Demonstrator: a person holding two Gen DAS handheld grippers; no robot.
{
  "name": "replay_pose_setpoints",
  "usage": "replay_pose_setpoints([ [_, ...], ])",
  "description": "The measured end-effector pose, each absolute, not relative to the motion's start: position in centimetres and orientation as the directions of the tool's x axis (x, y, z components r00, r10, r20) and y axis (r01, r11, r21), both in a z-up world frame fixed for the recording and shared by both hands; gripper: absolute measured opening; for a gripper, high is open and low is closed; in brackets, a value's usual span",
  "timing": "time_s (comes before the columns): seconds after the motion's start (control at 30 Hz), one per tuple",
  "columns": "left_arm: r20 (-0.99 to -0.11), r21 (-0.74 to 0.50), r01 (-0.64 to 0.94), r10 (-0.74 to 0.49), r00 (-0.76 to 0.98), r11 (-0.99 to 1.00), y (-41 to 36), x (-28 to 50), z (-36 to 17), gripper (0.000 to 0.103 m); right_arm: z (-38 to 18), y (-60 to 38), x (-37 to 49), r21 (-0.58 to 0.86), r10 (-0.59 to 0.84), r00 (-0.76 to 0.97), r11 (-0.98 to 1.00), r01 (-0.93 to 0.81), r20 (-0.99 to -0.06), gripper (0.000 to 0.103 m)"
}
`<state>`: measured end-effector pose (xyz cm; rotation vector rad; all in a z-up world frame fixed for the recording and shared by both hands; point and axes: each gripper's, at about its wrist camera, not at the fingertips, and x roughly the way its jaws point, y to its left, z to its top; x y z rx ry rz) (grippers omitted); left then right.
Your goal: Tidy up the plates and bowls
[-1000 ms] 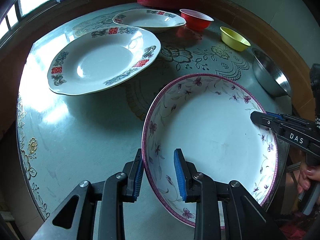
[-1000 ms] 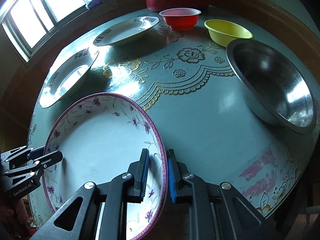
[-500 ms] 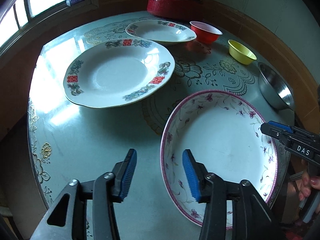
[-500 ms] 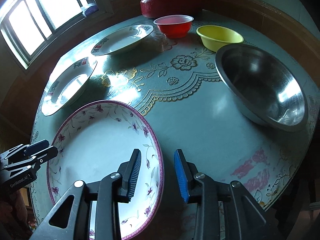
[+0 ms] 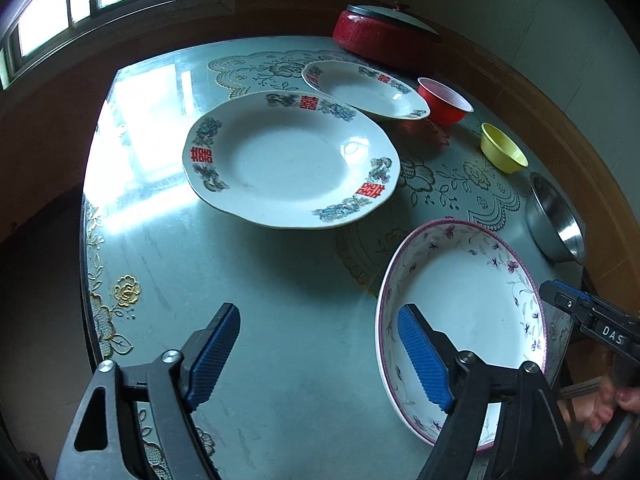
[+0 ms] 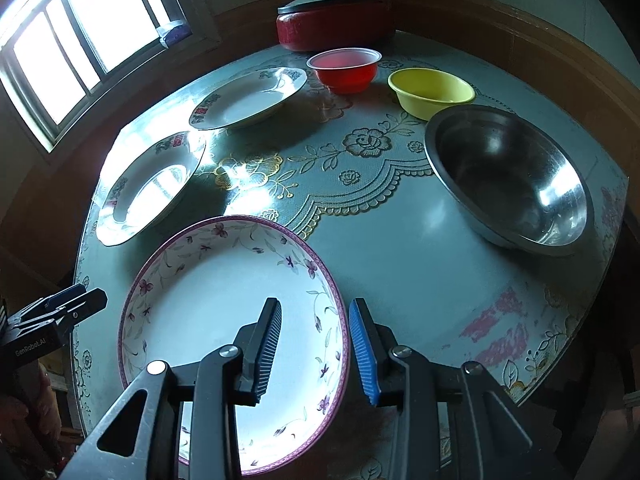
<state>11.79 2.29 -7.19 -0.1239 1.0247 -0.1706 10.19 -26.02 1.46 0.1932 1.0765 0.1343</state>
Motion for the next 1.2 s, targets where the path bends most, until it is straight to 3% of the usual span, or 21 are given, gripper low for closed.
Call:
replay_pose_setpoints([
  [0.07,-0.831,-0.186,0.067,-0.194,0.522,0.98,3.2,12.3,-6.8,0.093,1.7,-25.5,10.4,0.223,0.207,0.467,0.975,-0.022,-0.86,0.036],
  [0.17,-0.821,-0.191,0.039,-0.182,0.541,0.981,4.6,13.4,-6.3,0.096,2.1,-24.5,11.0,0.228,0.215,0.467,0.973,-0.03,-0.858,0.039],
  [0.47,-0.805,-0.199,-0.02,-0.152,0.573,0.98,9.3,18.7,-5.9,0.097,3.9,-20.5,15.0,0.247,0.259,0.45,0.965,-0.086,-0.855,0.04],
  [0.63,-0.814,-0.256,-0.038,-0.194,0.547,0.966,11.5,22.3,-6.7,0.097,4.2,-18.7,18.4,0.296,0.306,0.422,0.951,-0.092,-0.853,0.04],
  [1.2,-0.83,-0.112,0.084,-0.14,0.54,0.99,11.1,29.9,-8.7,0.096,-1.5,-15.5,29.9,0.464,0.431,0.296,0.885,0.048,-0.852,0.041],
])
